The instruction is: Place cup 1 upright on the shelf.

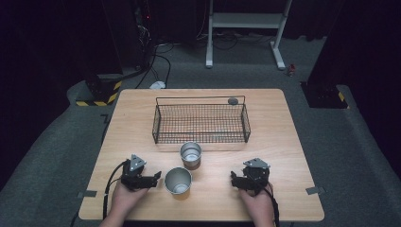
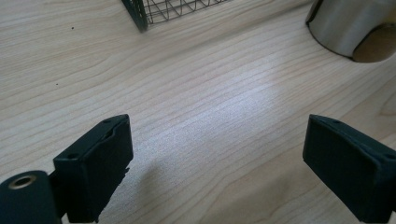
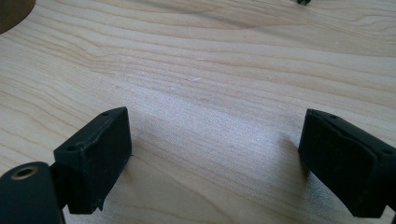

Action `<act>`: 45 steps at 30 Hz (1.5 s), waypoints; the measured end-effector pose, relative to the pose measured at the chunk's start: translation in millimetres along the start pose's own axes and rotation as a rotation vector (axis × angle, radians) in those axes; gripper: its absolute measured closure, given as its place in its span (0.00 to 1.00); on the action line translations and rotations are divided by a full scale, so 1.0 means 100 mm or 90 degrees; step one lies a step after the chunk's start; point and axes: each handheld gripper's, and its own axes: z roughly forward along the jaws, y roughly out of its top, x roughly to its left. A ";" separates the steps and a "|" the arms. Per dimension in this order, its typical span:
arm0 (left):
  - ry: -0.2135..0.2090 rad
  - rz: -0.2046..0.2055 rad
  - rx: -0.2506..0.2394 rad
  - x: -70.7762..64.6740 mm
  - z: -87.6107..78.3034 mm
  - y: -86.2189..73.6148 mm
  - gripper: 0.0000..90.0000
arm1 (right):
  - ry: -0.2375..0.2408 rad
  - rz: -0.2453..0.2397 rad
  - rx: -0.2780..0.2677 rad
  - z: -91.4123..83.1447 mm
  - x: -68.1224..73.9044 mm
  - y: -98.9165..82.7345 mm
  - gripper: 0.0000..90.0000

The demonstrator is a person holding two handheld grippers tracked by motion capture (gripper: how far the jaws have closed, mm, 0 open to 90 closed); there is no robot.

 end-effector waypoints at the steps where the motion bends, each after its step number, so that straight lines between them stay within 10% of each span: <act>1: -0.002 0.000 0.000 0.00 -0.01 0.00 0.09 | 0.000 0.000 0.000 0.00 0.00 0.00 0.10; 45: -0.041 -0.006 -0.047 0.04 -0.19 0.09 0.08 | -0.002 0.002 -0.002 0.00 0.00 0.00 0.11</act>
